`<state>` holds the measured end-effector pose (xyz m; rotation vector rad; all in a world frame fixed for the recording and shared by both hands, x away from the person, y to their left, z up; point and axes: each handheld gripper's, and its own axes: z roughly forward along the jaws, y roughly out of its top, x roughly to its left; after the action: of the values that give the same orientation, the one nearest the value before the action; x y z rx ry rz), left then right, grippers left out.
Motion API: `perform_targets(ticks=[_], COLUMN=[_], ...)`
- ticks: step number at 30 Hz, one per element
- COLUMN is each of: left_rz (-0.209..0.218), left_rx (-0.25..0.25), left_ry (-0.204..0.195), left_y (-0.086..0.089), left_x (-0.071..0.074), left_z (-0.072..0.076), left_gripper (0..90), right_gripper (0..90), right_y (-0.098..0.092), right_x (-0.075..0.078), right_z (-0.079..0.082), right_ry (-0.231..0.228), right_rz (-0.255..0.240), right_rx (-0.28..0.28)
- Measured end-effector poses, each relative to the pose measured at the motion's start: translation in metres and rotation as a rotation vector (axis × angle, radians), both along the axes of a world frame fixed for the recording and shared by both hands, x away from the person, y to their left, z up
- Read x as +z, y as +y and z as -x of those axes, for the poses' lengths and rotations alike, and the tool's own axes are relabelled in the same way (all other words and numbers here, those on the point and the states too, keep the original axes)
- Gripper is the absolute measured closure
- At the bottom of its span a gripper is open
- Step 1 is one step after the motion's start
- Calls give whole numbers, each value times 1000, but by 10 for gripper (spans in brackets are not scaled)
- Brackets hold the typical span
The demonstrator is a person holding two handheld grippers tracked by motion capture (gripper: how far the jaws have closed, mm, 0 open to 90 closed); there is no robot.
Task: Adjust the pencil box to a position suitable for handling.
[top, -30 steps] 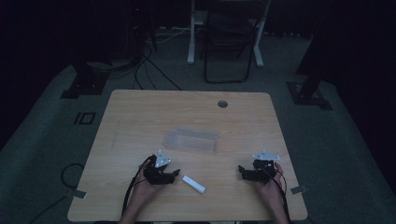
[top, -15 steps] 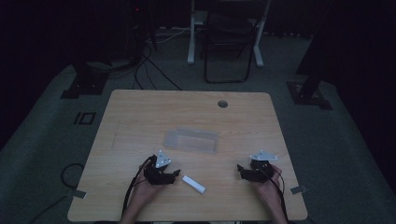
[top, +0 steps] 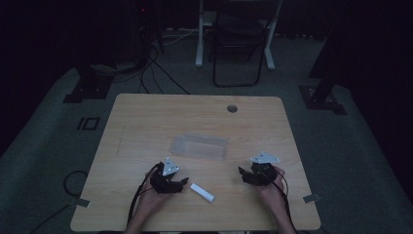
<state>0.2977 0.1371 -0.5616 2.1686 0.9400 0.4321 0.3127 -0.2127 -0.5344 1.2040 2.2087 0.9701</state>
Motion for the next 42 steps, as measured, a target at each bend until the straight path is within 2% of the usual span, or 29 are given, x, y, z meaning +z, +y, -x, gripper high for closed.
perform_targets(ticks=[12, 18, 26, 35, 42], left_rz=[0, 0, 1, 0, -3], left_rx=[-10, -22, -28, -39, -48], left_ry=[1, -1, 0, 0, -1], left_y=[-1, -2, -3, -5, -5], left_x=[0, 0, 0, 0, 0], left_z=[1, 2, 2, 3, 4], left_gripper=[331, 332, 332, 332, 335], right_gripper=[420, 445, 506, 582, 633], right_y=[20, 36, 55, 62, 67], right_x=[7, 9, 0, -7, -9], right_z=[-18, -27, -43, -58, -68], right_ry=[0, 1, 31, 65, 90], right_rz=[-18, -14, -24, -59, -56], right_rx=[28, 40, 36, 2, 2])
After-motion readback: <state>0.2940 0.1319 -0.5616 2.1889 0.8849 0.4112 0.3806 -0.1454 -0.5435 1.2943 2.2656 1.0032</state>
